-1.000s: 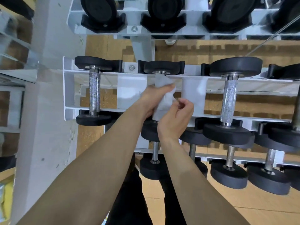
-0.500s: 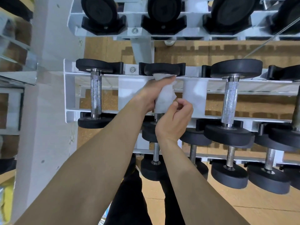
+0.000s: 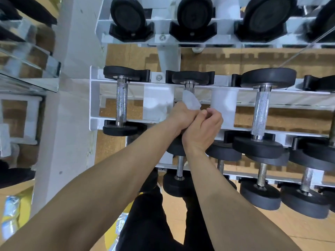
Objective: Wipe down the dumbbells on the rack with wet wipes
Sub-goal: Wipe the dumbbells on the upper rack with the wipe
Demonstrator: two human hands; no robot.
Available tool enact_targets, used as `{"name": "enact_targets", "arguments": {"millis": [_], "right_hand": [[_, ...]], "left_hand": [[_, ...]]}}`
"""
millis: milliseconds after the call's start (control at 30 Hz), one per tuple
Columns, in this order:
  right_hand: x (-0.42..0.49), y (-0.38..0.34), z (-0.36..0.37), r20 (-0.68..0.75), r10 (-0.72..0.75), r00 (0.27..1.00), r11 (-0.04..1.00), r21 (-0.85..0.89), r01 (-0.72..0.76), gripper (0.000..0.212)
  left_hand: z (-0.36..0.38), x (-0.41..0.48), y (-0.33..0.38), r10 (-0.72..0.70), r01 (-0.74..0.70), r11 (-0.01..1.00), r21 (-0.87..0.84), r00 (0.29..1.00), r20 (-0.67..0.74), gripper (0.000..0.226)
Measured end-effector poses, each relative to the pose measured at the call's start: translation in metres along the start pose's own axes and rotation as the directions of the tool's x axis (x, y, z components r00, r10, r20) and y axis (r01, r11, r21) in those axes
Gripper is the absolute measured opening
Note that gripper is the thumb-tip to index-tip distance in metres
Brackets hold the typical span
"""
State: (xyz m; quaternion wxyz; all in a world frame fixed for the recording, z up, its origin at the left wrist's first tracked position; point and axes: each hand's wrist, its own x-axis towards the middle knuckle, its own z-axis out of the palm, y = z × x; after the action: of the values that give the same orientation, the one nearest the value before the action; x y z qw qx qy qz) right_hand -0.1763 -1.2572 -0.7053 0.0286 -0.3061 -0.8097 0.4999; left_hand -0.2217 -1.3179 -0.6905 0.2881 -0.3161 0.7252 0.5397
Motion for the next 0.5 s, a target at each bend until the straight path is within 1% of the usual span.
{"name": "enact_targets", "arguments": {"millis": [67, 100, 133, 167, 200, 267, 300, 367, 400, 433, 467, 500], "right_hand": [[0.000, 0.000, 0.000, -0.003, -0.011, 1.000, 1.000, -0.005, 0.011, 0.031], [0.000, 0.000, 0.001, -0.002, -0.014, 1.000, 1.000, -0.009, 0.014, 0.033], [0.000, -0.001, 0.001, -0.003, -0.016, 1.000, 1.000, -0.011, 0.016, 0.034], [-0.001, 0.000, 0.002, -0.006, -0.017, 1.000, 1.000, -0.015, 0.016, 0.035], [-0.001, 0.000, 0.003, -0.008, -0.015, 1.000, 1.000, -0.021, 0.015, 0.035], [-0.001, 0.001, 0.004, -0.010, -0.016, 1.000, 0.999, -0.032, 0.015, 0.035], [-0.001, 0.001, 0.004, -0.009, -0.015, 1.000, 0.999, -0.034, 0.015, 0.036], [-0.001, 0.000, 0.004, -0.006, -0.012, 1.000, 0.999, -0.032, 0.012, 0.036], [-0.002, 0.000, 0.004, -0.004, -0.016, 1.000, 0.999, -0.029, 0.015, 0.036], [-0.002, 0.000, 0.004, -0.003, -0.023, 1.000, 0.999, -0.027, 0.023, 0.036], [-0.002, 0.000, 0.004, -0.003, -0.030, 1.000, 0.999, -0.025, 0.030, 0.035], [-0.002, 0.000, 0.003, -0.002, -0.031, 1.000, 0.999, -0.024, 0.031, 0.034]], "left_hand": [[0.001, 0.010, 0.010, -0.005, 0.002, 0.998, -0.059, 0.998, -0.056, 0.033], [0.001, 0.014, 0.016, 0.013, -0.021, 0.994, -0.110, 0.997, -0.077, 0.034], [0.000, 0.018, 0.021, 0.031, -0.046, 0.982, -0.184, 0.996, -0.084, 0.031], [-0.001, 0.023, 0.024, 0.036, -0.059, 0.963, -0.264, 0.995, -0.090, 0.027], [-0.002, 0.027, 0.025, 0.028, -0.056, 0.941, -0.333, 0.996, -0.088, 0.029], [-0.005, 0.031, 0.024, 0.011, -0.032, 0.916, -0.399, 0.998, -0.055, 0.037], [-0.007, 0.030, 0.022, 0.007, -0.017, 0.916, -0.400, 1.000, -0.027, 0.039], [-0.009, 0.027, 0.017, 0.008, 0.007, 0.928, -0.372, 0.999, 0.040, 0.031], [-0.010, 0.024, 0.014, 0.004, 0.015, 0.944, -0.329, 0.998, 0.057, 0.027], [-0.011, 0.022, 0.010, 0.005, 0.012, 0.963, -0.270, 0.998, 0.060, 0.028], [-0.012, 0.017, 0.006, 0.005, 0.007, 0.979, -0.205, 0.998, 0.058, 0.037], [-0.012, 0.013, 0.000, 0.010, 0.000, 0.990, -0.141, 0.998, 0.069, 0.054]]}}
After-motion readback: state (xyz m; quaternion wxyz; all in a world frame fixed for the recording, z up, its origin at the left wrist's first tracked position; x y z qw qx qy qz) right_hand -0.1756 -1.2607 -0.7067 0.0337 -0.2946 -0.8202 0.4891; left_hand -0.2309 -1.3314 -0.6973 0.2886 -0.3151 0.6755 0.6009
